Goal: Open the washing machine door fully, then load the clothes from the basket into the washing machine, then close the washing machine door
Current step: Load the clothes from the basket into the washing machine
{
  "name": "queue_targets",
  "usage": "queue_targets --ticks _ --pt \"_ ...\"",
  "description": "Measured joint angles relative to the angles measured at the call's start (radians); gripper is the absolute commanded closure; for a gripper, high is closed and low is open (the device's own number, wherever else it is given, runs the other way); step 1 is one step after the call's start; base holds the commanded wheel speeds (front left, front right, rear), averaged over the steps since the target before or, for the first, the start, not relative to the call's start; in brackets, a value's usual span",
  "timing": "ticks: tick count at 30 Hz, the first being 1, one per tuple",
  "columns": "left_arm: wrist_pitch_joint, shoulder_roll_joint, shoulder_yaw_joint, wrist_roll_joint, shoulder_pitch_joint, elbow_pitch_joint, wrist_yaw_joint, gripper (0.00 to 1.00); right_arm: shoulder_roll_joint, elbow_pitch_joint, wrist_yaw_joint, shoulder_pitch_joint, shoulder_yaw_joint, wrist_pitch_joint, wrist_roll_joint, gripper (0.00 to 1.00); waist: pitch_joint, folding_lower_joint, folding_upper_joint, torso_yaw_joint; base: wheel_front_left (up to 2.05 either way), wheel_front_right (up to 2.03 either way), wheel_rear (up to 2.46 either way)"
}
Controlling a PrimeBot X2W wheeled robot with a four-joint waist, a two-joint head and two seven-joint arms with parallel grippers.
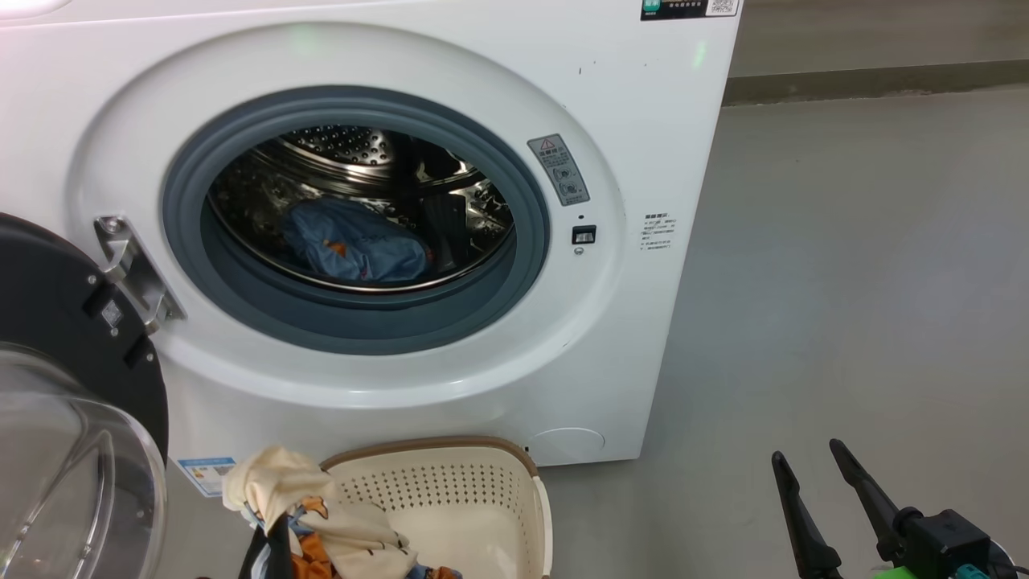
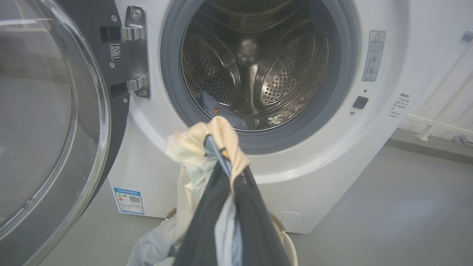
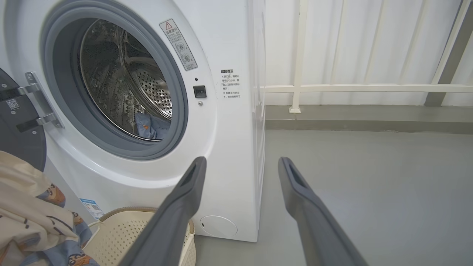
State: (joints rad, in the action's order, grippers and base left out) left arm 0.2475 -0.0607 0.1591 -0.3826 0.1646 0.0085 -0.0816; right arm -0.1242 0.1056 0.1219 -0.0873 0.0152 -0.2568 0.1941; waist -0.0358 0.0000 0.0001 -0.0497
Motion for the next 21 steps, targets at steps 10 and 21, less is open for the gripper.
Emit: queue_targets --ticks 10,21 --pt "-0.001 -0.009 0.005 0.0 0.0 -0.008 -0.002 1.0 0.001 0.0 0.0 0.0 0.0 0.0 0.0 0.0 0.008 0.0 0.0 -0.002 0.0 0.0 0.0" --pt "-0.002 -0.012 0.014 -0.001 0.0 -0.018 -0.011 1.0 0.004 -0.002 0.0 0.0 -0.001 0.0 0.0 0.0 0.011 0.0 0.0 -0.002 0.0 0.0 0.0"
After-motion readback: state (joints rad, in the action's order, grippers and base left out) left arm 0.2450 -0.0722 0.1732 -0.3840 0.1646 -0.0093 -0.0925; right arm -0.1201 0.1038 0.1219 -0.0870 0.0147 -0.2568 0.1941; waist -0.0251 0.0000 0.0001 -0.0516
